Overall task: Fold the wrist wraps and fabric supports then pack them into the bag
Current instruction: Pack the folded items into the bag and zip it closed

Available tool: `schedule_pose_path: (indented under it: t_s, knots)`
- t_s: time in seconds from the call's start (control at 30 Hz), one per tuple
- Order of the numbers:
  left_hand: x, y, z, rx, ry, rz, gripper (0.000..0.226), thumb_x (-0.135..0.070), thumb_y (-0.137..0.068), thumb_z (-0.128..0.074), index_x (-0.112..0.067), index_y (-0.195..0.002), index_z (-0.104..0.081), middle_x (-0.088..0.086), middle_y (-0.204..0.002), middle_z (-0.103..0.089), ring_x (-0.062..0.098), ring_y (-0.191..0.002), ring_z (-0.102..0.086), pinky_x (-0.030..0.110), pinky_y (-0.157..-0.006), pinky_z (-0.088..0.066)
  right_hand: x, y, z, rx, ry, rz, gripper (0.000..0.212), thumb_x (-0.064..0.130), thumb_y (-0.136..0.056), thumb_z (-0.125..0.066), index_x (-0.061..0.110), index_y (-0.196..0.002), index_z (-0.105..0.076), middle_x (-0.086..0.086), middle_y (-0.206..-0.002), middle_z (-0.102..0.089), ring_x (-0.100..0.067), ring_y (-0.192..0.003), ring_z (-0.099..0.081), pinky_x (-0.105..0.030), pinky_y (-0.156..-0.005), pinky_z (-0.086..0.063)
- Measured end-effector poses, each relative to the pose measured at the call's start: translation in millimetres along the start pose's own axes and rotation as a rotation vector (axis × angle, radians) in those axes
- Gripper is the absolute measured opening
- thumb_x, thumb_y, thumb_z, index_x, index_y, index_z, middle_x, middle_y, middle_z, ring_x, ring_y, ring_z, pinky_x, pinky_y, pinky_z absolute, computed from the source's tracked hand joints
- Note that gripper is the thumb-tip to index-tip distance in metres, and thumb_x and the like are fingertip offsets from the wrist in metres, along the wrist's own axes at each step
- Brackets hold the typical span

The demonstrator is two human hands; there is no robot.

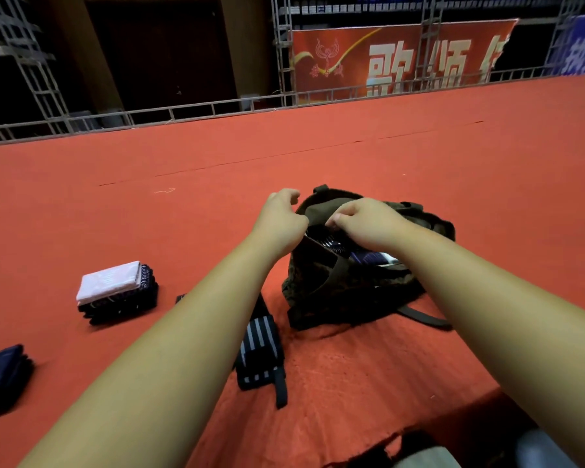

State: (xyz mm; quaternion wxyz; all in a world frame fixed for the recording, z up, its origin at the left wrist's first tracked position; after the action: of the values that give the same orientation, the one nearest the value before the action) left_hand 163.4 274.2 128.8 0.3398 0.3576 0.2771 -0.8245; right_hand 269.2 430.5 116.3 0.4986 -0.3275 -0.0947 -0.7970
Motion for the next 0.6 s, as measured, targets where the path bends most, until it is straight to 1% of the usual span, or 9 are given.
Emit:
schedule_pose_path:
  t_s: [0.03, 0.1, 0.2, 0.23, 0.3, 0.37, 0.43, 0.5, 0.6]
  knots:
    - [1.2, 3.9, 2.3, -0.006, 0.007, 0.017, 0.064, -0.002, -0.096, -0.054, -0.017, -0.157, -0.047, 0.004, -0.157, -0.048, 0.018, -0.128, -0.054, 0.023, -0.092, -0.042, 5.1, 2.1, 3.1, -0.024, -0.007, -0.005, 0.029, 0.026, -0.105, -0.053, 0.030, -0.102, -0.082, 0.010, -0.110, -0.078, -0.014, -0.107, -0.068, -0.032, -0.094, -0.051]
    - [1.6, 15.3, 9.9, -0.021, 0.017, 0.044, 0.060, -0.005, -0.096, -0.056, -0.015, -0.155, -0.049, 0.004, -0.156, -0.051, 0.020, -0.136, -0.053, 0.027, -0.100, -0.040, 17.5, 7.5, 7.6, -0.067, -0.018, -0.012, 0.030, 0.025, -0.104, -0.052, 0.029, -0.100, -0.081, 0.008, -0.104, -0.077, -0.017, -0.103, -0.068, -0.031, -0.085, -0.047]
    - [6.8, 31.4, 30.7, -0.052, 0.052, 0.089, 0.054, -0.011, -0.096, -0.059, -0.012, -0.150, -0.054, 0.005, -0.148, -0.059, 0.024, -0.134, -0.057, 0.032, -0.107, -0.046, 39.9, 15.8, 5.1, -0.087, -0.074, 0.002, 0.031, 0.023, -0.104, -0.051, 0.027, -0.099, -0.081, 0.007, -0.092, -0.074, -0.020, -0.098, -0.070, -0.031, -0.084, -0.048]
    - [10.9, 37.3, 40.2, -0.058, 0.063, 0.108, 0.053, -0.014, -0.093, -0.060, -0.013, -0.146, -0.058, 0.005, -0.143, -0.063, 0.026, -0.130, -0.061, 0.036, -0.107, -0.050, 48.7, 18.1, 0.7, -0.087, -0.083, 0.010, 0.032, 0.022, -0.104, -0.050, 0.026, -0.101, -0.082, 0.009, -0.087, -0.072, -0.020, -0.095, -0.068, -0.031, -0.083, -0.048]
    - [22.2, 48.4, 62.0, -0.079, 0.080, 0.143, 0.051, -0.021, -0.084, -0.058, -0.017, -0.134, -0.065, 0.005, -0.128, -0.072, 0.029, -0.116, -0.071, 0.044, -0.100, -0.059, 69.9, 24.7, -11.5, -0.098, -0.100, 0.044, 0.032, 0.022, -0.105, -0.050, 0.024, -0.103, -0.082, 0.013, -0.081, -0.068, -0.018, -0.091, -0.065, -0.029, -0.080, -0.045]
    - [32.5, 63.1, 84.9, -0.066, 0.095, 0.179, 0.040, -0.015, -0.089, -0.055, -0.015, -0.126, -0.069, 0.004, -0.115, -0.074, 0.023, -0.098, -0.075, 0.040, -0.086, -0.062, 92.5, 28.8, -29.6, -0.104, -0.142, 0.089, 0.032, 0.024, -0.104, -0.051, 0.025, -0.100, -0.082, 0.012, -0.092, -0.075, -0.014, -0.094, -0.068, -0.030, -0.084, -0.049]
    - [45.5, 79.7, 109.6, -0.092, 0.116, 0.213, 0.034, -0.004, -0.097, -0.052, -0.012, -0.126, -0.068, 0.005, -0.110, -0.072, 0.020, -0.087, -0.073, 0.034, -0.073, -0.057, 116.6, 32.8, -50.7, -0.081, -0.176, 0.131, 0.029, 0.024, -0.103, -0.052, 0.027, -0.100, -0.080, 0.010, -0.105, -0.078, -0.014, -0.098, -0.070, -0.031, -0.092, -0.053]
    - [64.4, 97.6, 138.2, -0.172, 0.109, 0.259, 0.035, -0.004, -0.097, -0.053, -0.012, -0.129, -0.066, 0.004, -0.103, -0.071, 0.021, -0.088, -0.073, 0.035, -0.075, -0.058, 141.0, 36.5, -71.1, -0.056, -0.220, 0.168, 0.024, 0.023, -0.102, -0.054, 0.031, -0.104, -0.077, 0.009, -0.112, -0.077, -0.016, -0.102, -0.071, -0.032, -0.093, -0.054]
    - [97.2, 126.7, 183.5, -0.285, 0.096, 0.344, 0.032, -0.008, -0.097, -0.055, -0.015, -0.125, -0.068, 0.002, -0.092, -0.070, 0.026, -0.091, -0.073, 0.043, -0.088, -0.062, 174.8, 42.8, -105.3, 0.037, -0.275, 0.174, 0.024, 0.020, -0.100, -0.056, 0.030, -0.107, -0.076, 0.003, -0.111, -0.077, -0.023, -0.100, -0.073, -0.029, -0.075, -0.049]
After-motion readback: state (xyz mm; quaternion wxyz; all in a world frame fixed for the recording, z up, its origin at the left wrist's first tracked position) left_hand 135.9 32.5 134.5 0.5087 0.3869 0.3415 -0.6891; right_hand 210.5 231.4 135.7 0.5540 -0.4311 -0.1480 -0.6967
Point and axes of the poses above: each hand's wrist, its own y-axis away from the middle knuckle, its own z-axis out of the back of the hand, x = y × z, the point moved 2 cm from there along -y, towards the middle knuckle
